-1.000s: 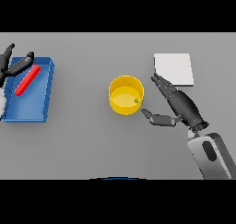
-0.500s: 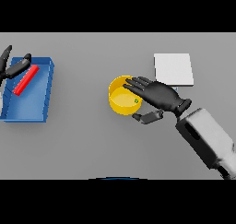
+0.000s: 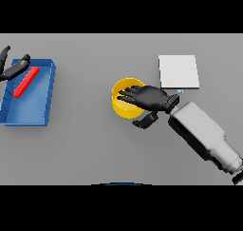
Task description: Pick up the red beaker and tilt it to pour out 1 green nut into yellow bowl. Pick up the yellow bowl and place it on the metallic measuring scale.
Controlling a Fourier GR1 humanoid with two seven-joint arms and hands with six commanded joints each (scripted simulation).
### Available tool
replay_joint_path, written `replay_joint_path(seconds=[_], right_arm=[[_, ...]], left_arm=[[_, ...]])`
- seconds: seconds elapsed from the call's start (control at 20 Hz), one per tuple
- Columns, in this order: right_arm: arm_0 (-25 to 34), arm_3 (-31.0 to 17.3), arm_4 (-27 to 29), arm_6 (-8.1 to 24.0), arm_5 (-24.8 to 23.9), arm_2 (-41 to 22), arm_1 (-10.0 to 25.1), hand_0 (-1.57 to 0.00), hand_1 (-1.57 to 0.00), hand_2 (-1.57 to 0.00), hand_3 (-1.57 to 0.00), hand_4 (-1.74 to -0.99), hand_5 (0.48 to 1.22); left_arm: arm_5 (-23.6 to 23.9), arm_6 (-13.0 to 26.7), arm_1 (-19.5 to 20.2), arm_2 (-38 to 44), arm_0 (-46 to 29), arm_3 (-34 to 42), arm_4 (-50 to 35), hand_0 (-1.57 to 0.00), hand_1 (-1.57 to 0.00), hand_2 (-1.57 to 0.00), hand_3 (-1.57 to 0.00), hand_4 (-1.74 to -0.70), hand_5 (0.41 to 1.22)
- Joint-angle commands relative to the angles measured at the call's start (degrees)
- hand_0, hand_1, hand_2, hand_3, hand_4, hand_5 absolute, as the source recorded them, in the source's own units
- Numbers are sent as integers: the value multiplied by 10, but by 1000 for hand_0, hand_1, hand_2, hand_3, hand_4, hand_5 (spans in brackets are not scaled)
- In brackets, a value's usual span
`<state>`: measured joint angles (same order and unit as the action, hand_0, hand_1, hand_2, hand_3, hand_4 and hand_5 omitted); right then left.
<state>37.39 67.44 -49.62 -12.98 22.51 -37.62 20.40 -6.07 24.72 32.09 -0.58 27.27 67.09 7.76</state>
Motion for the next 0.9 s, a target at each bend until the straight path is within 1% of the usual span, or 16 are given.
replay_joint_path(seconds=[0.0,0.2,0.25,0.3,0.35,0.4,0.45,0.5,0.55,0.6,0.65,0.7,0.75,0.8,0.85], right_arm=[[11,-7,-1,-3,9,-2,2,1,1,1,1,-1168,673],[20,-39,-10,-9,16,-19,-10,1,1,1,-4,-1184,676],[28,-49,-12,-2,17,-20,-15,1,1,1,-8,-1186,684],[33,-59,-11,-2,21,-20,-17,1,1,1,-12,-1188,693],[34,-66,-8,-8,19,-17,-18,1,1,1,-22,-1195,708],[34,-73,-8,-5,19,-18,-22,1,1,-9,-41,-1209,732],[32,-65,-9,5,22,-19,-24,1,-15,-37,-77,-1234,770],[33,-65,-10,4,20,-20,-25,-48,-60,-88,-130,-1261,809],[28,-60,-10,-2,18,-22,-22,-193,-183,-189,-215,-1309,891],[32,-64,-10,-15,16,-21,-22,-455,-407,-349,-322,-1363,957],[35,-64,-9,-11,17,-20,-24,-678,-640,-594,-572,-1435,1010],[37,-70,-5,-18,16,-17,-26,-857,-826,-789,-679,-1492,1052],[38,-71,-5,-30,17,-19,-21,-999,-975,-945,-792,-1540,1086],[39,-68,-6,-31,20,-21,-20,-1114,-1094,-1071,-882,-1578,1113],[42,-69,-3,-29,27,-20,-22,-1205,-1189,-1129,-969,-1611,1135]], left_arm=[[1,2,-3,0,6,-5,0,1,1,1,1,-805,702],[-1,-4,-6,-3,7,-13,1,1,1,1,1,-802,703],[-4,-5,-1,-2,7,-10,2,1,1,1,1,-797,704],[-3,-8,-1,-3,6,-16,5,1,1,1,1,-792,708],[-4,-2,-1,-5,6,-13,6,1,1,1,1,-789,711],[-5,-4,2,-3,6,-11,5,1,1,1,1,-789,713],[-3,-1,0,-3,9,-13,6,1,1,1,1,-789,714],[-4,-1,0,-4,4,-6,4,1,1,1,1,-791,712],[-2,-5,-1,-4,3,-8,4,1,1,1,1,-791,711],[-2,-6,1,-3,9,-13,7,1,1,1,1,-789,710],[-6,4,1,-3,15,-14,5,1,1,1,1,-788,710],[-5,-5,4,-2,10,-12,5,1,1,1,1,-788,710],[-5,-3,1,-2,10,-10,3,1,1,1,1,-787,707],[-3,-2,1,-1,7,-4,2,1,1,1,1,-787,707],[0,-3,3,-1,9,-14,8,1,1,1,1,-785,709]])
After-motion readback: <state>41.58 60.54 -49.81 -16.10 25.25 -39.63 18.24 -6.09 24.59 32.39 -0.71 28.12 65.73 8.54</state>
